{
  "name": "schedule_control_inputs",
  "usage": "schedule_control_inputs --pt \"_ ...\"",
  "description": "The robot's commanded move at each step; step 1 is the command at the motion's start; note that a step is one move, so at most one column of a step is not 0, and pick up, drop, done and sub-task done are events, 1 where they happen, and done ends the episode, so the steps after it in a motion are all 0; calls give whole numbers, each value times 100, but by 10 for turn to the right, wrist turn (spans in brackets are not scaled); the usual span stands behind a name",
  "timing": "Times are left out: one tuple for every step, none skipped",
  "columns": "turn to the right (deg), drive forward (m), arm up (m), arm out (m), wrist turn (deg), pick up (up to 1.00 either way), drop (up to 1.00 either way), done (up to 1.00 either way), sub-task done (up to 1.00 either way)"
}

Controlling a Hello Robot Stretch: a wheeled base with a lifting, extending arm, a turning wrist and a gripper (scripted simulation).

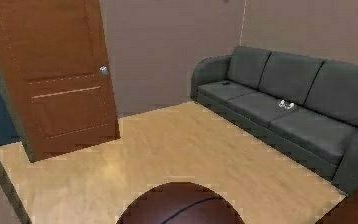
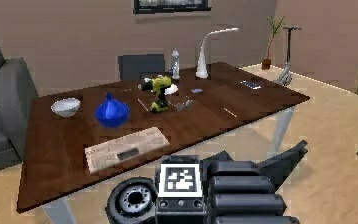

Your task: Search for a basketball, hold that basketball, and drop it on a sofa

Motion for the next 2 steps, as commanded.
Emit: schedule_control_inputs --pt "-60 0 0 0 0 0 0 0 0" --pt "0 80 0 0 0 0 0 0 0"
